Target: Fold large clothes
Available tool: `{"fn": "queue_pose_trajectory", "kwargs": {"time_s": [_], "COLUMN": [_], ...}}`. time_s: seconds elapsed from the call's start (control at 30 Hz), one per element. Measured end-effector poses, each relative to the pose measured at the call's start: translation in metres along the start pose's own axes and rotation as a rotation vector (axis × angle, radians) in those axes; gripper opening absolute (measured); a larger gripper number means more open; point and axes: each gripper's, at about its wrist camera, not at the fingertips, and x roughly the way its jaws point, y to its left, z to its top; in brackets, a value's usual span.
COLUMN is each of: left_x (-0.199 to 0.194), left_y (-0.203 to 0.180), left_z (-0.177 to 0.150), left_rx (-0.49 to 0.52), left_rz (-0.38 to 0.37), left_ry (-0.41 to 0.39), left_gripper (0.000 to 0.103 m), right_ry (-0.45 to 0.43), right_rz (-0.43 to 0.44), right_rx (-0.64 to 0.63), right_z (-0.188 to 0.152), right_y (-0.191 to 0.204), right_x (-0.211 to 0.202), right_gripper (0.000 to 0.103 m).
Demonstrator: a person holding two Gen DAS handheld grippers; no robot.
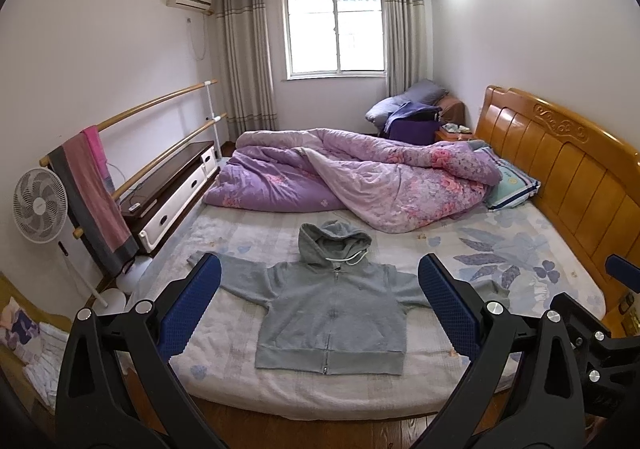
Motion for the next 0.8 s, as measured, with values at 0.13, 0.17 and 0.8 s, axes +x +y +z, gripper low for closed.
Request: {"fn": "queue_pose_trajectory", "kwargs": {"time_s": [0.13, 0.17, 0.8], "left_x": [0.003, 0.004, 0.11], "left_y": [-0.007, -0.009, 0.021], "left_z": [0.0, 0.0, -0.003], "left_rx": [-0.01, -0.012, -0.009], "left_rz": [0.029, 0.035, 0.031], "left_ry": [0.007, 0.008, 0.093], "left_gripper": [0.098, 0.098, 0.098], "right_ry": [0.011, 0.015, 0.096], "right_rz": [0.029, 0.035, 0.058], "right_rx": [-0.02, -0.021, -0.056], "right_z": [0.001, 0.001, 0.008], "right_y": [-0.007, -0.01, 0.021], "right_x": [0.006, 0.009, 0.108], "right_gripper": [0.096, 0.096, 0.096]}}
